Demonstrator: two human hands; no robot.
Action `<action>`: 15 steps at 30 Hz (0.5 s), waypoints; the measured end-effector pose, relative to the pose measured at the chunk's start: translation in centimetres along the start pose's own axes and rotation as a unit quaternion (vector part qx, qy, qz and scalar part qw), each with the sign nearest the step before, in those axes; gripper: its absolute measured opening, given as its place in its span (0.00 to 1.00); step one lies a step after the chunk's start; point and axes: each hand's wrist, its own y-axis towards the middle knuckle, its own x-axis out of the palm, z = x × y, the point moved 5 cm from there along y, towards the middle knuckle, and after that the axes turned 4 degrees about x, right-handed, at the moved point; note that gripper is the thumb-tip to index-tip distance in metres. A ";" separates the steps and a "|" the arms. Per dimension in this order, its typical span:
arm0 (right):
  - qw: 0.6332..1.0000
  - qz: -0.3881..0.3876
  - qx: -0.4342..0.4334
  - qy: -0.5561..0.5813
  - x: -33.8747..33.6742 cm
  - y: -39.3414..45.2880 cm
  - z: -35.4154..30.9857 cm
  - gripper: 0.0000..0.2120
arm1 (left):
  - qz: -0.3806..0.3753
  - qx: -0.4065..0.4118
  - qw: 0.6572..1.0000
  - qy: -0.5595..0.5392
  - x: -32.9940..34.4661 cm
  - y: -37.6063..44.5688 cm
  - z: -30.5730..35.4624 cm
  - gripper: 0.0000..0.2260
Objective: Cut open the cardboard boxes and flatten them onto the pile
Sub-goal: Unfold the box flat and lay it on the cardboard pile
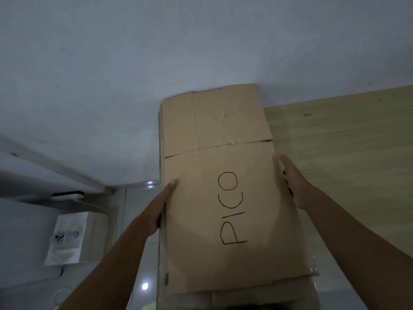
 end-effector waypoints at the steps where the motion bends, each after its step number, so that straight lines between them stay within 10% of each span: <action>1: 1.000 -0.003 0.000 -0.017 0.1 0.4 0.3 0.47 | 0.000 0.003 1.000 -0.006 0.1 0.0 -0.1 0.27; 6: 0.995 0.002 0.029 -0.094 2.0 1.0 1.1 0.70 | 0.008 -0.002 1.000 0.006 -0.5 0.9 -0.4 0.37; 15: 0.998 -0.059 -0.007 -0.021 0.8 0.8 -0.3 0.47 | 0.029 -0.002 1.000 0.010 -0.7 1.4 -1.2 0.47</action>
